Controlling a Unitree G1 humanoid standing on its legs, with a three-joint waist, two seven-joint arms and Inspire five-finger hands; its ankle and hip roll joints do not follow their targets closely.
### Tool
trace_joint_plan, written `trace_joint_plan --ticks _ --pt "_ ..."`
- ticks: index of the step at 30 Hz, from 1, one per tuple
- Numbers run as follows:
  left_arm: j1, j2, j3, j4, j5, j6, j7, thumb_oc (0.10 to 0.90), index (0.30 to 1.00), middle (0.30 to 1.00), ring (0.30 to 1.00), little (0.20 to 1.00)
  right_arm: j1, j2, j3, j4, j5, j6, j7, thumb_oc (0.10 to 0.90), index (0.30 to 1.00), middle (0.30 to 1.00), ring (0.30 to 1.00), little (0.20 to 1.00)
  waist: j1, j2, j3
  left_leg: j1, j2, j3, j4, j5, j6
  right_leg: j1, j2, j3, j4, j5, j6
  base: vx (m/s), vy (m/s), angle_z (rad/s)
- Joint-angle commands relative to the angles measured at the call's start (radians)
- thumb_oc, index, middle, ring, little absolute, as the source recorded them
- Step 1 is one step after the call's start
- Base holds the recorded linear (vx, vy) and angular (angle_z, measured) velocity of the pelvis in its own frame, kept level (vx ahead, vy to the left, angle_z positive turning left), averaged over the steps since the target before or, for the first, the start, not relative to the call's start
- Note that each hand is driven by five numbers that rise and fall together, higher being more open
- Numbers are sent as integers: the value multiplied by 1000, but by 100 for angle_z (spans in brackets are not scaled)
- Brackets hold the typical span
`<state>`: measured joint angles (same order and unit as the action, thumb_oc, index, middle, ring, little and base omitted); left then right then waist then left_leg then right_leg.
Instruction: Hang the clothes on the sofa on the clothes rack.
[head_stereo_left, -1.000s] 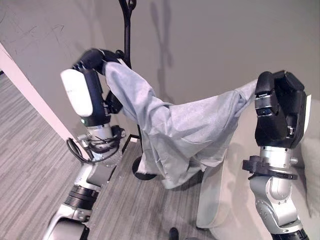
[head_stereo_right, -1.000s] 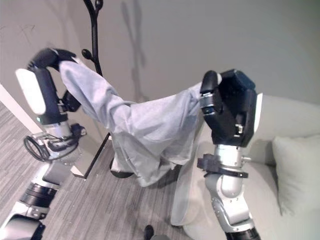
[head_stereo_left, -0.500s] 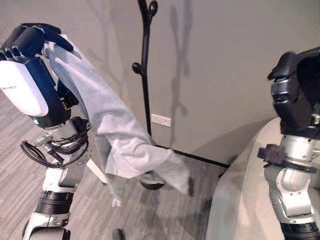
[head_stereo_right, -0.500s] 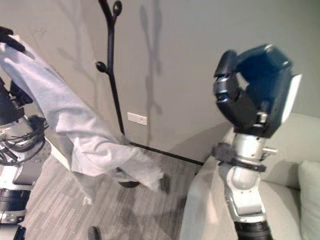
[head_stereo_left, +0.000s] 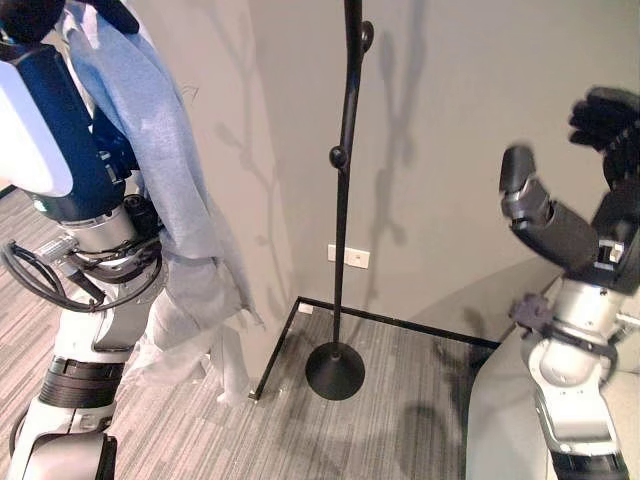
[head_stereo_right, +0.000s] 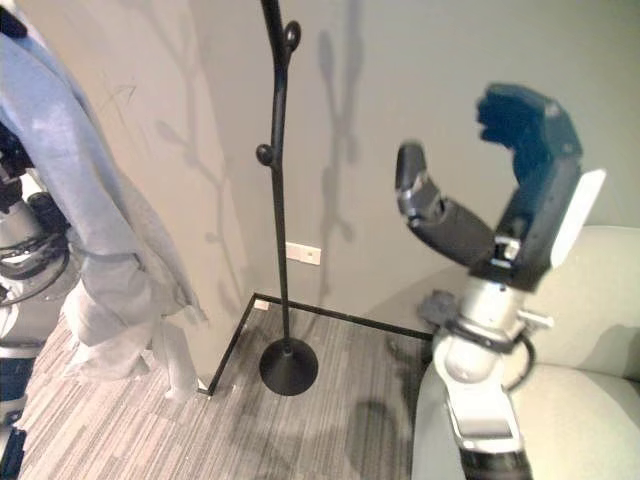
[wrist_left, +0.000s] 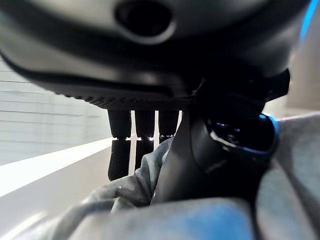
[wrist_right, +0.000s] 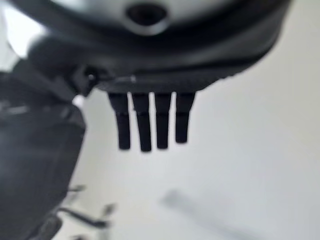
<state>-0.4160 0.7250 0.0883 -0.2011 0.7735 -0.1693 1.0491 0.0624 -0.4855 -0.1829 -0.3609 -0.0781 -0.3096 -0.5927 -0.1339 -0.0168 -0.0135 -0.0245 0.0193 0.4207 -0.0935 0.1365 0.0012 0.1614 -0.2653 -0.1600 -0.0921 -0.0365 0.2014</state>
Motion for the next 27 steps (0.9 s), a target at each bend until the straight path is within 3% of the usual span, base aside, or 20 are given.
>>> trace_joint_plan --ticks 1,2,3,5,9,11,12,15,18,24,25,27 --pt "-77 67 126 0 16 9 65 400 300 300 300 300 -35 -92 -97 -101 -27 -63 26 800 900 900 900 900 -19 30 -88 98 98 22 6 -100 -89 -35 45 -7 5 51 -30 19 -25 -19" --pt "-73 67 128 -2 15 9 64 400 300 300 300 300 -31 -92 -99 -104 -24 -63 30 800 900 900 900 900 -19 31 -89 99 99 23 6 -100 -89 -35 46 -6 5 51 -30 18 -51 -16" --pt "-48 90 158 -23 17 4 52 400 300 300 300 300 50 -121 -105 -101 63 -72 151 800 900 900 900 900 -29 29 -86 101 104 31 6 -98 -92 -38 51 -5 5 55 -31 12 -58 -12" --pt "-34 105 168 -37 14 -6 28 400 300 300 300 300 122 -167 -90 -92 159 -70 284 800 900 900 900 900 -37 25 -84 101 110 37 6 -93 -96 -42 56 -3 5 58 -31 9 -68 -15" --pt "-18 118 171 -40 2 -23 8 400 300 300 300 300 158 -196 -46 -42 259 -85 385 800 900 900 900 900 -33 23 -88 109 116 29 6 -103 -110 -37 59 4 5 46 -26 49 -42 -10" --pt "-32 134 159 -23 -23 -21 3 400 300 300 300 300 164 -178 127 48 379 -83 513 800 900 900 900 900 -8 21 -84 113 126 29 6 -97 -118 -32 65 -6 5 35 -30 8 -71 2" --pt "-32 138 159 -21 -24 -21 4 400 300 300 300 300 159 -178 130 54 382 -86 518 800 900 900 900 900 -11 19 -85 113 126 29 6 -96 -119 -31 65 -6 5 35 -31 5 -56 5" --pt "-66 122 122 -3 -44 -15 1 400 300 300 300 300 140 -188 288 97 399 -63 601 800 900 900 900 900 8 15 -84 114 132 22 6 -90 -125 -21 71 -18 5 26 -35 14 -56 9" --pt "-112 89 69 1 -65 -19 -6 400 300 300 300 300 84 -159 428 142 378 -51 617 800 900 900 900 900 19 16 -83 113 134 9 6 -88 -126 -11 74 -28 5 17 -39 38 -67 18" --pt "-326 -36 -111 -49 -82 -24 31 400 300 300 300 300 -199 68 734 378 254 -74 478 800 900 900 900 900 59 48 -62 98 133 -6 6 -80 -114 -16 78 -67 5 7 -39 -6 -72 17" --pt "-388 -72 -155 -46 -78 -21 48 400 300 300 300 300 -288 135 817 421 233 -79 456 800 900 900 900 900 74 68 -57 93 130 -15 6 -82 -113 -19 74 -76 5 2 -36 -1 -36 12" --pt "-406 -82 -166 -41 -79 -18 56 400 300 300 300 300 -313 154 841 438 224 -80 449 800 900 900 900 900 76 74 -54 90 129 -18 6 -82 -112 -20 72 -78 5 2 -36 -7 -23 19"
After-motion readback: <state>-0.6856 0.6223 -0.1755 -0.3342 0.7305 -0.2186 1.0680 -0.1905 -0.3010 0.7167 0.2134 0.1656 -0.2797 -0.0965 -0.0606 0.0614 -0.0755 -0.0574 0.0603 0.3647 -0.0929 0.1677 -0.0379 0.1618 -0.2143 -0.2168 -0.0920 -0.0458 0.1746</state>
